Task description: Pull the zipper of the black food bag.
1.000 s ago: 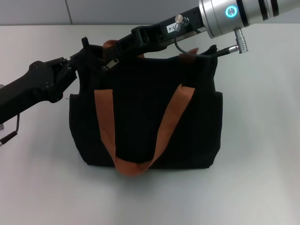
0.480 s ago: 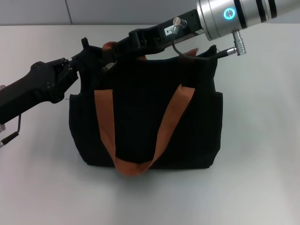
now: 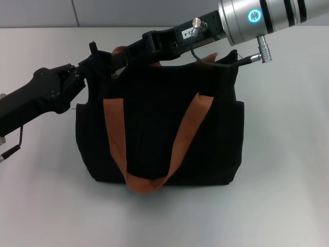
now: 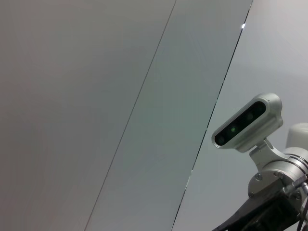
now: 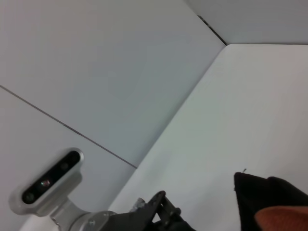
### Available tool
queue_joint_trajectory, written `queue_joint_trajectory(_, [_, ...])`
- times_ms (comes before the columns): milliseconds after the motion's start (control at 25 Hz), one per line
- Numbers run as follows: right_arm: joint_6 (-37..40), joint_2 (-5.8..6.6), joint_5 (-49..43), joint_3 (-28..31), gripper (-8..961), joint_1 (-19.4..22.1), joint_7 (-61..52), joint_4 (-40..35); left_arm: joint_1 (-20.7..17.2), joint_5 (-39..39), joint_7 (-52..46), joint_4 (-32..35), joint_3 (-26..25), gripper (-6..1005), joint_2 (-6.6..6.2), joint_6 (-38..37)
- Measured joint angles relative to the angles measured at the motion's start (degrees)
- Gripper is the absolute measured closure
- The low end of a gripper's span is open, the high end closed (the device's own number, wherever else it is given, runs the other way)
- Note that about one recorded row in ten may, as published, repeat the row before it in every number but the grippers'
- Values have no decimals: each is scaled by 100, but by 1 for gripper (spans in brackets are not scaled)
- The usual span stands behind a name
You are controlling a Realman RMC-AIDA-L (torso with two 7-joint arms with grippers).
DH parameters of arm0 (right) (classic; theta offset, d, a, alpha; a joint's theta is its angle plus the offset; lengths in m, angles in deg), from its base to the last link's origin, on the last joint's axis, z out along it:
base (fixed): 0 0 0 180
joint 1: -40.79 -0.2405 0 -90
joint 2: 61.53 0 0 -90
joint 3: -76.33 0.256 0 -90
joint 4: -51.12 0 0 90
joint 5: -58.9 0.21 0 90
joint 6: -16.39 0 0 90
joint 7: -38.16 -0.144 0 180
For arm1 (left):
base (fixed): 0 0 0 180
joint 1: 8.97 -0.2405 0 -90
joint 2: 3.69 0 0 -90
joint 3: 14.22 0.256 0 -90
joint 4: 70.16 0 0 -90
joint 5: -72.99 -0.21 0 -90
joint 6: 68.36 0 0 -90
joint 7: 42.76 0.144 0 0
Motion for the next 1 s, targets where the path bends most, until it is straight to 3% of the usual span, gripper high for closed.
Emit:
queue_joint_trajectory(680, [-48,-100,130,-3,662,17,13,16,-29,0,-18,-7,-9,868,0,-44])
queue_joint_trajectory(1000, [-226,-138,83,-64,786,28,43,-8,-34,-1,-6,-9,-11,866,0,-69])
